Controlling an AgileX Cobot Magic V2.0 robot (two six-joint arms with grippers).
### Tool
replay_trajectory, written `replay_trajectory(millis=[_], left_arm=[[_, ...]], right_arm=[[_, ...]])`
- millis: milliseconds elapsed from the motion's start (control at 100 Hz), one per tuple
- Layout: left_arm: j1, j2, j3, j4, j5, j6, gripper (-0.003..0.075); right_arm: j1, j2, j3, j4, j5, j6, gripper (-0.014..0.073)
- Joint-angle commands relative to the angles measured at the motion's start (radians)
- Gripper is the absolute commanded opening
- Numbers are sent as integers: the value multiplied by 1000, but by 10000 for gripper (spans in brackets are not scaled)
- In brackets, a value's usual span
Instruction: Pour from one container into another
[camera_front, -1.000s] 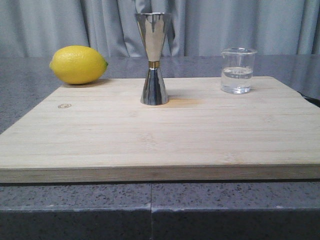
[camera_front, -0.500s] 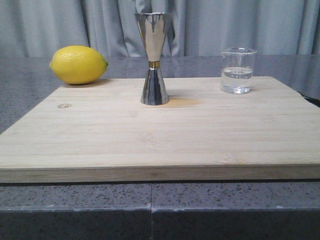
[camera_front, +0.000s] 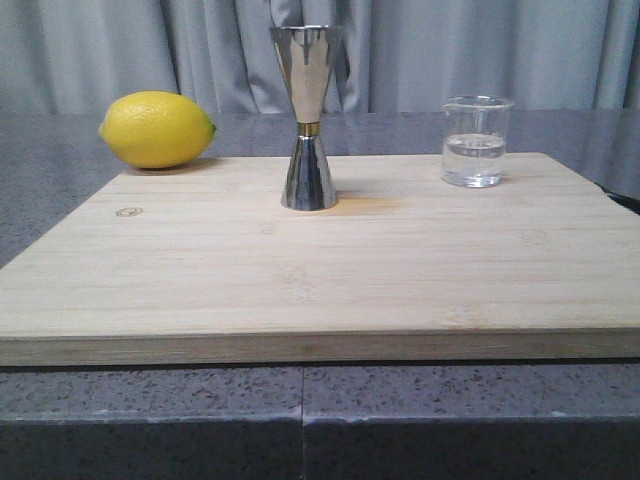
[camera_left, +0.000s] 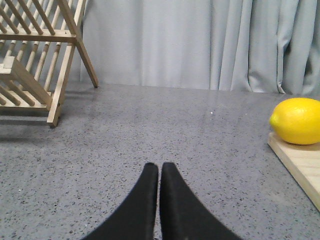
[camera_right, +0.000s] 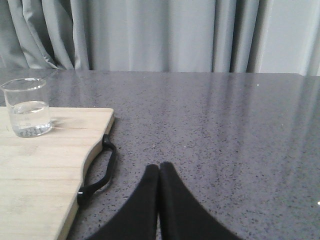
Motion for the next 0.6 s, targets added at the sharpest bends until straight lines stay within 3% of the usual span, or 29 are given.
replay_trajectory(millis=[0,590], left_arm=[[0,-21,28,-10,-74,0,-19],[0,-21,28,-10,-74,-2,-19]], right_arm=[[-7,-21,9,-8,-73,-3,-57],[-7,-21,9,-8,-121,-3,-57]])
